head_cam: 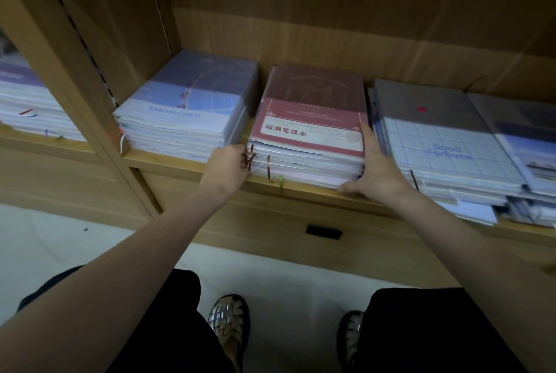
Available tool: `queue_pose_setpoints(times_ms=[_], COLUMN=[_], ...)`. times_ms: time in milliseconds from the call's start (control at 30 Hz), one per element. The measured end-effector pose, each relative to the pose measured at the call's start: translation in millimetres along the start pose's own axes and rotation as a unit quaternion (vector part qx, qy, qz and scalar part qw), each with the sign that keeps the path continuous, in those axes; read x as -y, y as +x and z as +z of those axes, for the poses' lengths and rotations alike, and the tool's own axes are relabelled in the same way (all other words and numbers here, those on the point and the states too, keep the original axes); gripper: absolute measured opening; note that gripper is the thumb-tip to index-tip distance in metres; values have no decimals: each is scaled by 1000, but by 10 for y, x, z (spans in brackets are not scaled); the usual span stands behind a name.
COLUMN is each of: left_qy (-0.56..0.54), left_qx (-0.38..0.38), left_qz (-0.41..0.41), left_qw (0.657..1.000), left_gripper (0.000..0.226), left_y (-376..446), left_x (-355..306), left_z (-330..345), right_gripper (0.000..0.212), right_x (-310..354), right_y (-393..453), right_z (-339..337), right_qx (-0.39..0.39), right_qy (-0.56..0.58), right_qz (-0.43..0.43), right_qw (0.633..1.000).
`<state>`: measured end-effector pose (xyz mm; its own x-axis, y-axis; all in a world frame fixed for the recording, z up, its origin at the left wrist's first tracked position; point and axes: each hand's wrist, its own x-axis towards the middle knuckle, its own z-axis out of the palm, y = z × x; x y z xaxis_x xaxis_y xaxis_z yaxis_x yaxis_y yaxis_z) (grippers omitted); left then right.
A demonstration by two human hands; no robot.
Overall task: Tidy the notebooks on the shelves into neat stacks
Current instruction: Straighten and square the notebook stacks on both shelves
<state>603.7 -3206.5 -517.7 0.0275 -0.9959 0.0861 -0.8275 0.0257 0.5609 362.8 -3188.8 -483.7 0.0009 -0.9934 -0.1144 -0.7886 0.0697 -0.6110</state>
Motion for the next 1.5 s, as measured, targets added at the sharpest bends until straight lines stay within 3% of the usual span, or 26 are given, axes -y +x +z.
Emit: queue_pose_setpoints(times_ms=[233, 433, 667, 867, 1133, 1333, 1500], left_qy=[-97, -26, -6, -170, -339, -329, -319], left_qx=[9, -50, -14, 46, 35, 28, 66], left_qz=[-26, -36, -62, -110, -150, -112, -104], left_qw=[995, 998, 998, 978, 928, 937, 940], left_gripper=[18, 8, 18, 37, 46, 39, 38], left_y=[-15, 27, -9, -83, -173, -259, -225], left_x=[13, -14, -129, -73, -40, -101, -51], left_z=[14, 58, 53, 67, 43, 23, -74], right_gripper=[114, 99, 100, 98, 99, 99, 101], right_x=[-98, -80, 35, 135, 164, 146, 173], right_y=[-46, 11, 17, -12, -56, 34, 45], right_z=[99, 138, 119, 91, 100, 121, 132], right_qx=[-32, -62, -44, -43, -39, -58, -53], right_qy=[-102, -125, -8, 171, 188, 185, 107], right_qz=[-50, -65, -13, 47, 35, 31, 16], right_qw=[993, 988, 999, 983, 981, 981, 993])
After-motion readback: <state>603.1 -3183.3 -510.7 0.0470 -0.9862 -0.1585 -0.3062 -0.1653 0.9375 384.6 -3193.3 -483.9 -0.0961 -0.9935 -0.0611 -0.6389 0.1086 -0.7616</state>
